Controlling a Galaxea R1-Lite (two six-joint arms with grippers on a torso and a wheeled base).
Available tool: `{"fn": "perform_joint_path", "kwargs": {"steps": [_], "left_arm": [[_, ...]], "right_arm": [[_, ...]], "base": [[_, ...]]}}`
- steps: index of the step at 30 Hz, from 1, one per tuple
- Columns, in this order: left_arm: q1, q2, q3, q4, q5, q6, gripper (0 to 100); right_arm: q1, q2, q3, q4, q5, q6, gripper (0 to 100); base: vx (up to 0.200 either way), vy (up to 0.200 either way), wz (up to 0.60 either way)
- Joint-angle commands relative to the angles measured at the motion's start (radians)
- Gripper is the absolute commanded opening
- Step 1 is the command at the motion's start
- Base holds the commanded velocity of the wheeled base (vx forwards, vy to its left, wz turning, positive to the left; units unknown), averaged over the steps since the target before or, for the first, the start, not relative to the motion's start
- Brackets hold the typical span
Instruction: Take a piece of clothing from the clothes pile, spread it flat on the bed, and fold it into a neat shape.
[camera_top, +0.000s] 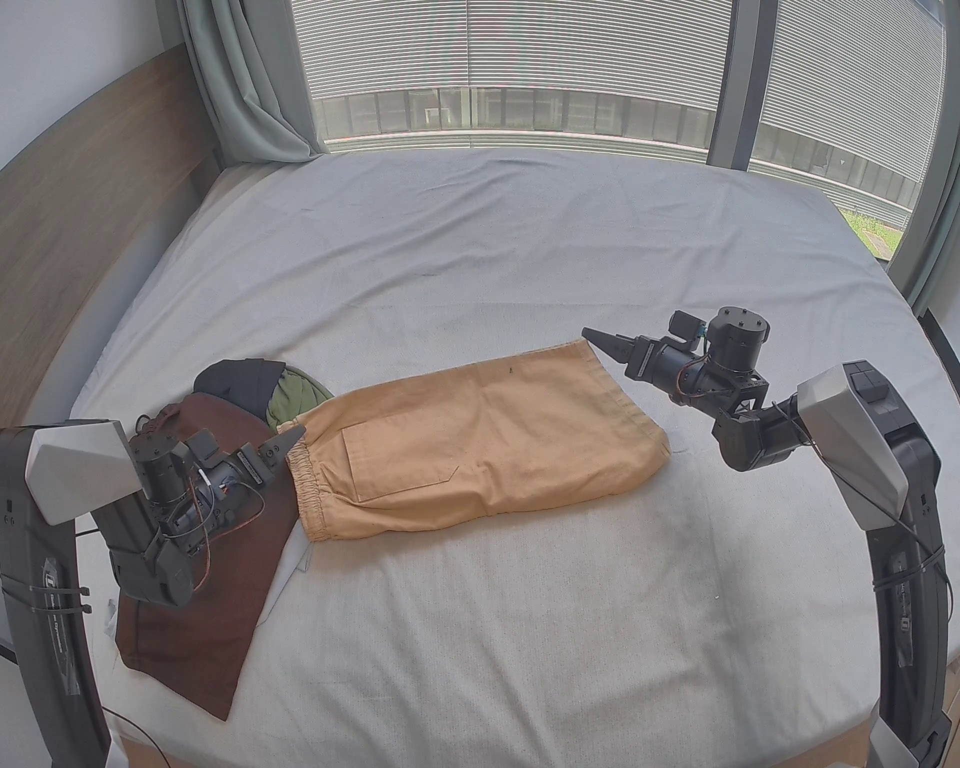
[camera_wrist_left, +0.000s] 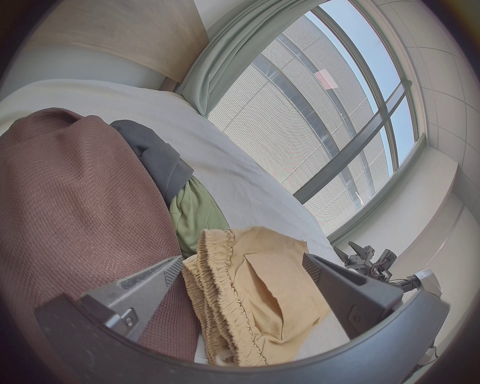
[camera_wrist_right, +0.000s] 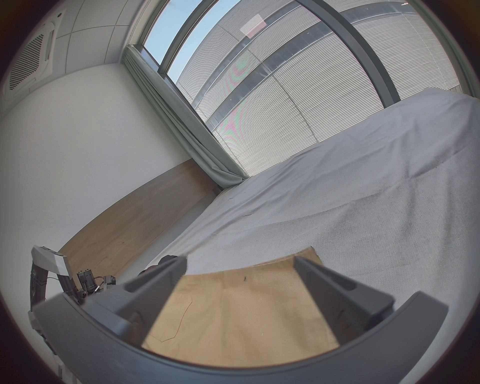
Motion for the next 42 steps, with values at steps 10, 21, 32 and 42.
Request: {"fn": "perform_joint_path", "kwargs": {"steps": [10, 21, 32, 42], "left_arm": [[-0.002, -0.020, 0.009, -0.001, 0.000, -0.002, 100], [-0.014, -0.057, 0.040, -0.001, -0.011, -0.005, 100], [-0.031, -0.057, 0.054, -0.001, -0.012, -0.003, 100], [-0.046, -0.072, 0.063, -0.001, -0.012, -0.003, 100]], "right_arm": [[0.018, -0.059, 0.063, 0.007, -0.002, 0.000, 100], [0.045, -0.112, 0.264, -0.059, -0.091, 0.004, 100], [0.048, -0.200, 0.474, -0.179, -0.102, 0.113, 100], [0.048, -0.214, 0.655, -0.369, -0.111, 0.178, 100]], "base": [[0.000, 0.000, 0.00], [0.000, 0.000, 0.00], [0.000, 0.000, 0.00], [0.000, 0.000, 0.00]]}}
